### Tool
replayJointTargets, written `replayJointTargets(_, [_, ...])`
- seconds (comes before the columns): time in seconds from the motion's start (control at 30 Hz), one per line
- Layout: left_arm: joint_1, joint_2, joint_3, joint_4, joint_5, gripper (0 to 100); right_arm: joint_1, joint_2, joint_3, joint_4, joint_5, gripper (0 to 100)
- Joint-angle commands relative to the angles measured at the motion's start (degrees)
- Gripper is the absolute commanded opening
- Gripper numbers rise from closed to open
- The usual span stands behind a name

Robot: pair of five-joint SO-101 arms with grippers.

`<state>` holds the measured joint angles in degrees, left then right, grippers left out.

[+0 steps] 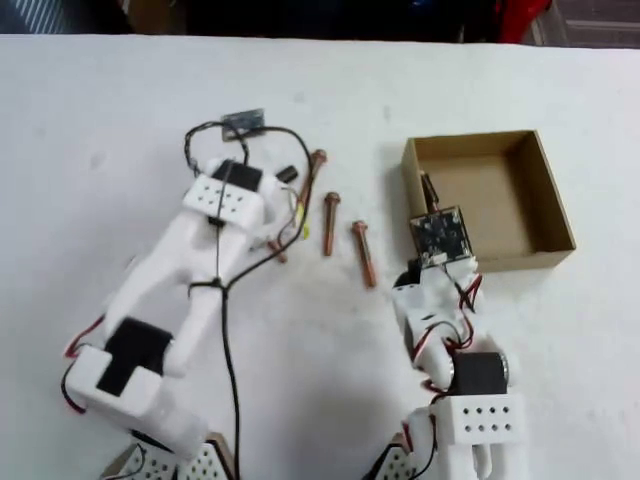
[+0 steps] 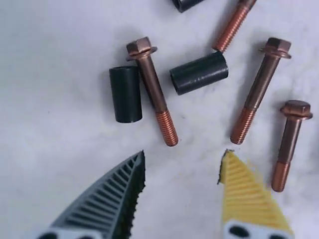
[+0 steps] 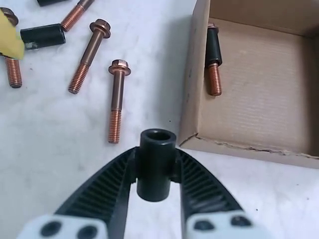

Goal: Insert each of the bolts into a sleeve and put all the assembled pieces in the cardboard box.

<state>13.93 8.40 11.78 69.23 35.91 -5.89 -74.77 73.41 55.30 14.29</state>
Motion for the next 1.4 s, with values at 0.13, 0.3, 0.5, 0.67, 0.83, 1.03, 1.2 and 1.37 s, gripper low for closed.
replayJointTargets(0.13, [-1.8, 2.5, -5.2, -1.1, 6.2, 27, 0.3, -0.8, 0.2, -1.2, -0.2, 1.8])
replayJointTargets(0.3, [-4.8, 3.2, -5.6, -1.1, 7.8, 26, 0.3, -0.8, 0.3, -1.2, -0.1, 1.8])
replayJointTargets(0.5, [-5.1, 3.6, -5.2, -4.0, 7.8, 26, 0.3, -0.8, 0.3, -1.2, -0.1, 1.8])
replayJointTargets(0.67, [-5.3, 3.6, -5.2, -5.5, 8.0, 26, 0.3, -0.8, 0.3, -1.2, -0.1, 1.8])
replayJointTargets(0.83, [-5.4, 3.7, -5.0, -7.2, 8.0, 26, 0.3, -0.8, 0.4, -1.2, -0.1, 1.8])
replayJointTargets(1.03, [-5.9, 8.3, -5.5, -11.0, 8.1, 26, 0.3, -0.8, 0.4, -1.2, -0.1, 1.8])
replayJointTargets(1.2, [-7.9, 10.4, -5.6, -15.0, 7.8, 26, 0.3, -0.8, 0.4, -1.2, -0.1, 1.8])
replayJointTargets(1.37, [-8.7, 10.5, -5.3, -15.7, 7.8, 26, 0.2, -0.8, 0.4, -1.2, -0.1, 1.8])
